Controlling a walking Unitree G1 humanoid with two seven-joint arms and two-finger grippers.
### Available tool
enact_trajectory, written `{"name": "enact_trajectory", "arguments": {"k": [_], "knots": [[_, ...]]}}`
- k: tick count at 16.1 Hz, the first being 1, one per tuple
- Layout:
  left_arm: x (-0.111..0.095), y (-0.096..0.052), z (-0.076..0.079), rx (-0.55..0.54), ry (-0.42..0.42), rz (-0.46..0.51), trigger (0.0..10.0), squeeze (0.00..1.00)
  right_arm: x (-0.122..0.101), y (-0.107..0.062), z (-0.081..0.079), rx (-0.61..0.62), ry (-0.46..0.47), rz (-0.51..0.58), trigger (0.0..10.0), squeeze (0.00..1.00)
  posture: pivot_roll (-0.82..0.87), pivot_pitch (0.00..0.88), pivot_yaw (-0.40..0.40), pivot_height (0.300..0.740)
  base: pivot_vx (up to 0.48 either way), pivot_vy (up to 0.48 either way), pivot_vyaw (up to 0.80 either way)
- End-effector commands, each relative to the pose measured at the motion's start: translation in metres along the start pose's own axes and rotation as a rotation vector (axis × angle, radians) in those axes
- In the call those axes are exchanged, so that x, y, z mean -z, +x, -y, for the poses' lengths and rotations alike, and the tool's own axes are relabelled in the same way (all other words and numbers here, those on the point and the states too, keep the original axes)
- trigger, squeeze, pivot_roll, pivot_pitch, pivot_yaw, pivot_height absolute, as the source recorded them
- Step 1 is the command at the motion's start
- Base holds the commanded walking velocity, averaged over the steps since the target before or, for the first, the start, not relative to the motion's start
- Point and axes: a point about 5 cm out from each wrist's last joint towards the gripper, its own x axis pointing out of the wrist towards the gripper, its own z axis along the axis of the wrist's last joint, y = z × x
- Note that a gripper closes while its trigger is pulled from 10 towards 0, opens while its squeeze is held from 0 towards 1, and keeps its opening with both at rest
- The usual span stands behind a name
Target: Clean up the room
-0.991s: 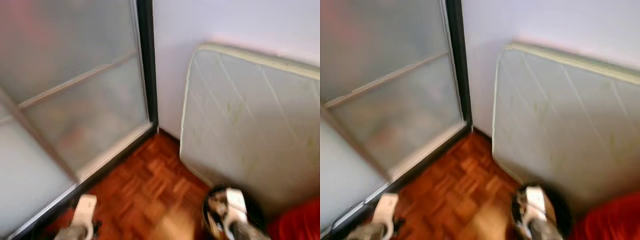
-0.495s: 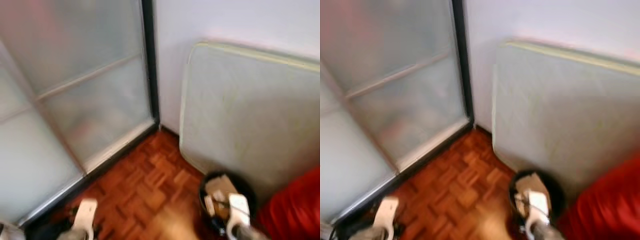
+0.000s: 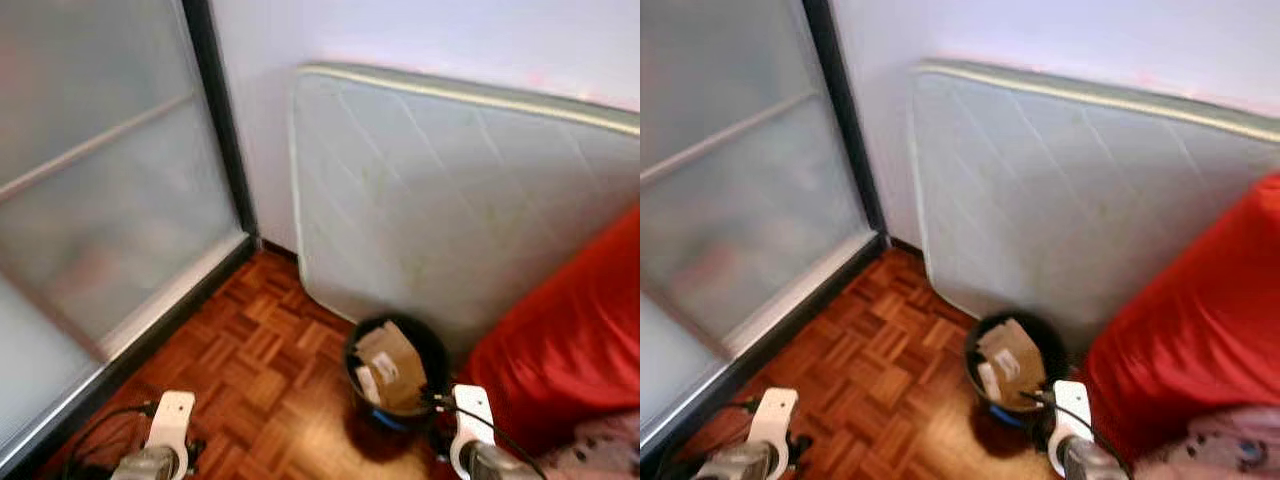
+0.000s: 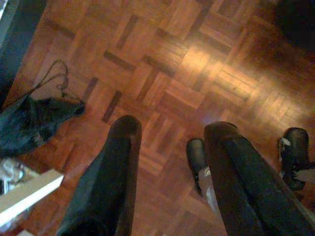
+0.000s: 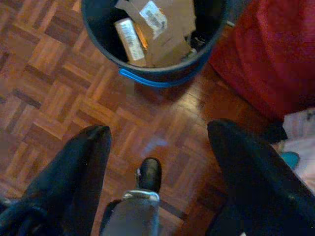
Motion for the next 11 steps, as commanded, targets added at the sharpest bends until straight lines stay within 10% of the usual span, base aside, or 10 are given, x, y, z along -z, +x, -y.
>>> {"name": "enact_trajectory", "arguments": {"k": [1,11], "knots": [[0.0028,-0.0011,-0.0058,-0.016,0.023,-0.014,10.0,0.0,0.0023,0.0001,-0.0012,-0.001,-0.005,-0.014,10.0,0.0,-0.02,0.0,0.017,0.74,0.0,0.0,-0.8],[0.0025,-0.0012,-0.0064,-0.023,0.022,-0.01,10.0,0.0,0.0025,0.0001,-0.0013,-0.005,-0.02,-0.022,10.0,0.0,-0.03,0.0,0.016,0.74,0.0,-0.048,-0.8]]}}
